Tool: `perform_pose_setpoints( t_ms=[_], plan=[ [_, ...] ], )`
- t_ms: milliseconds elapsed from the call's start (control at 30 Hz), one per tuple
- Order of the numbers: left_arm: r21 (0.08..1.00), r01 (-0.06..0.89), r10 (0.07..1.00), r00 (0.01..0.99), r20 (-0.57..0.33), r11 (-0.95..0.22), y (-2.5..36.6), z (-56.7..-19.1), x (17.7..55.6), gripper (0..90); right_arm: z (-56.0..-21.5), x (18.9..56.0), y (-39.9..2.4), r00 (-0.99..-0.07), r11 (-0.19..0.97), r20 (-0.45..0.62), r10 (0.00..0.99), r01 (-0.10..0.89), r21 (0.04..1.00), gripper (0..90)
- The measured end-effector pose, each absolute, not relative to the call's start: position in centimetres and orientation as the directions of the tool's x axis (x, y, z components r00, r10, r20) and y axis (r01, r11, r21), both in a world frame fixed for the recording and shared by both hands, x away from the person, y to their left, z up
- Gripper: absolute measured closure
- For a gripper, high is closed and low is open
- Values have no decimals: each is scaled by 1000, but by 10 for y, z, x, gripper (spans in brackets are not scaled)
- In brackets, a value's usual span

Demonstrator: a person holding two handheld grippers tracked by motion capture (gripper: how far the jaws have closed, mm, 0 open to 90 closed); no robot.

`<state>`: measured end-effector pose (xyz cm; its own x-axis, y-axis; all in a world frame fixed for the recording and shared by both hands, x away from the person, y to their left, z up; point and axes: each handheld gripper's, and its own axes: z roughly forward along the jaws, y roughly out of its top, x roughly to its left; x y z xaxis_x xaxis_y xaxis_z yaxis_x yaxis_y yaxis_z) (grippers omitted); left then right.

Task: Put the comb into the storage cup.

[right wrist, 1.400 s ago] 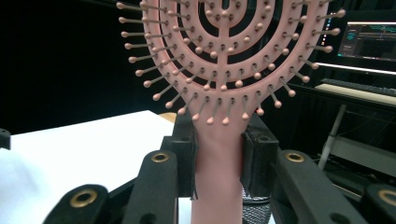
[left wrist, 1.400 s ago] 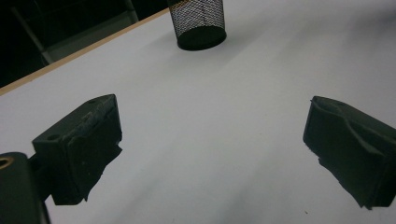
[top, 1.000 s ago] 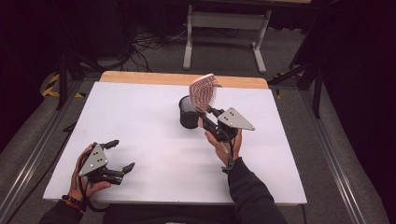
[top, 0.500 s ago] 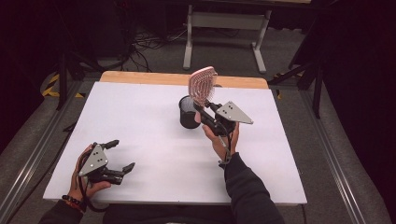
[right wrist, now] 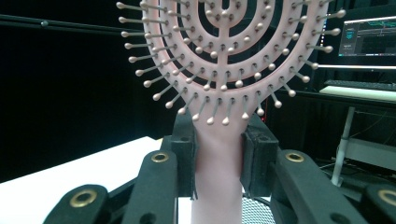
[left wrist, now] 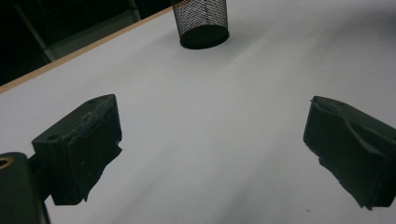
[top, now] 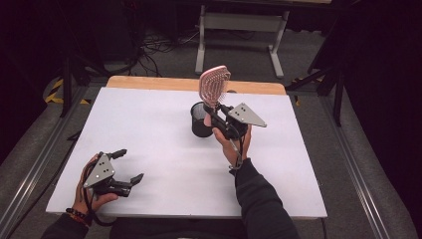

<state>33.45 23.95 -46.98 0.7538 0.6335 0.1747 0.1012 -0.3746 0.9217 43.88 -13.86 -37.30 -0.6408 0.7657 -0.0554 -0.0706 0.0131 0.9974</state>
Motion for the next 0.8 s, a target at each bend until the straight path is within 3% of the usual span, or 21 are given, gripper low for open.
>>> perform_pose_setpoints(
  t_ms=[800],
  plan=[
    [922, 104, 632, 756, 171, -374, 240, -470, 335, 51, -371, 456, -128, -638, -6, -33, 769, -58, 998, 701]
  ],
)
